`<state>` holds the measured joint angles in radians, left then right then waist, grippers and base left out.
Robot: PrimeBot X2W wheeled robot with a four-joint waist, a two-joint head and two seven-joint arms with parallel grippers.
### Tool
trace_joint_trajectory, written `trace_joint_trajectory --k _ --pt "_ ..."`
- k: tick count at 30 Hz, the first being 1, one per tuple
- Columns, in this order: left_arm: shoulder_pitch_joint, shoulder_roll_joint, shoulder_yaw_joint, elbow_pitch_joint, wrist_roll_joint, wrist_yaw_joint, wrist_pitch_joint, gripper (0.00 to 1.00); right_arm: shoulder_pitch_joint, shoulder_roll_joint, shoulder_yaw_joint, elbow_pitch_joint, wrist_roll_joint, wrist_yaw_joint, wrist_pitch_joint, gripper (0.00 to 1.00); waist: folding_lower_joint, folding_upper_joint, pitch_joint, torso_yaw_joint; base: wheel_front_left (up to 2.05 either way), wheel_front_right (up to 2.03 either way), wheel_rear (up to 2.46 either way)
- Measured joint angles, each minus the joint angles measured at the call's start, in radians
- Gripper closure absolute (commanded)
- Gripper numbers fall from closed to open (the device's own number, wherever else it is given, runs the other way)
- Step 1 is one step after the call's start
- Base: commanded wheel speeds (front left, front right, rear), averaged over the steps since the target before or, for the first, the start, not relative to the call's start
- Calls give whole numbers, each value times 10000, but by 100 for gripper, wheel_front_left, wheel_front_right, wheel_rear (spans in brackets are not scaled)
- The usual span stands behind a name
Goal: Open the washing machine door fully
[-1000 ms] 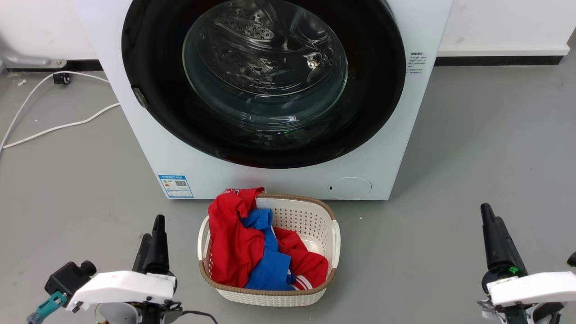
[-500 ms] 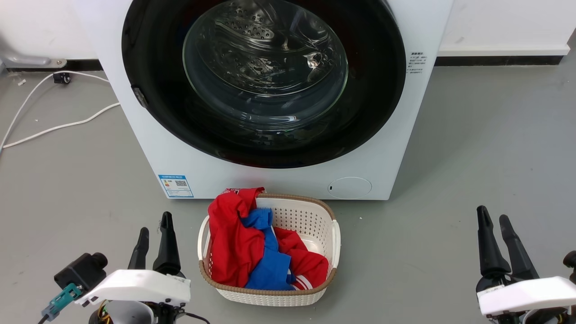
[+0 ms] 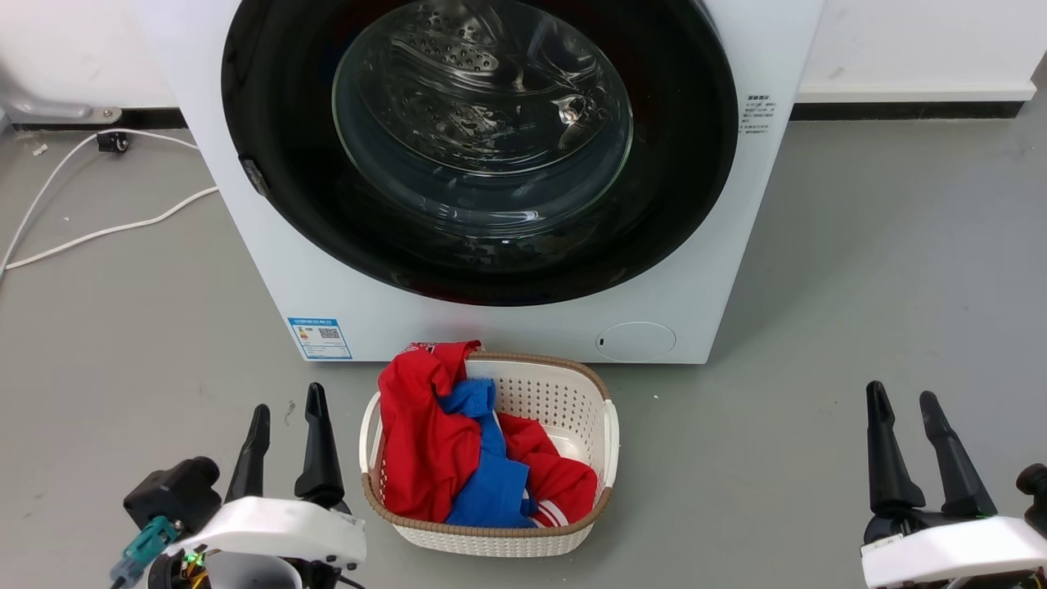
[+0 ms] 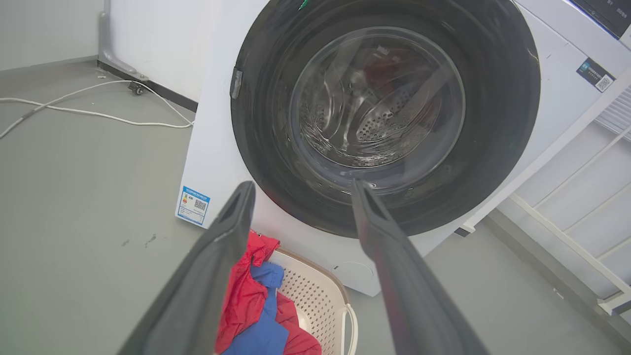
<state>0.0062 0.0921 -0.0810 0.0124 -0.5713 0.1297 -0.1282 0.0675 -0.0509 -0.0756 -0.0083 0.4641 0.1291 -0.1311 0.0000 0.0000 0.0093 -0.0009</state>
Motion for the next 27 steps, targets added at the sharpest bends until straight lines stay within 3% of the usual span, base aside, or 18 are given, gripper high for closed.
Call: trace_joint_trajectory --k 27 --pt "440 -215 -59 -79 2550 -128 -706 0 462 0 -42 -642 -2249 0 -685 0 0 0 -27 4 0 0 0"
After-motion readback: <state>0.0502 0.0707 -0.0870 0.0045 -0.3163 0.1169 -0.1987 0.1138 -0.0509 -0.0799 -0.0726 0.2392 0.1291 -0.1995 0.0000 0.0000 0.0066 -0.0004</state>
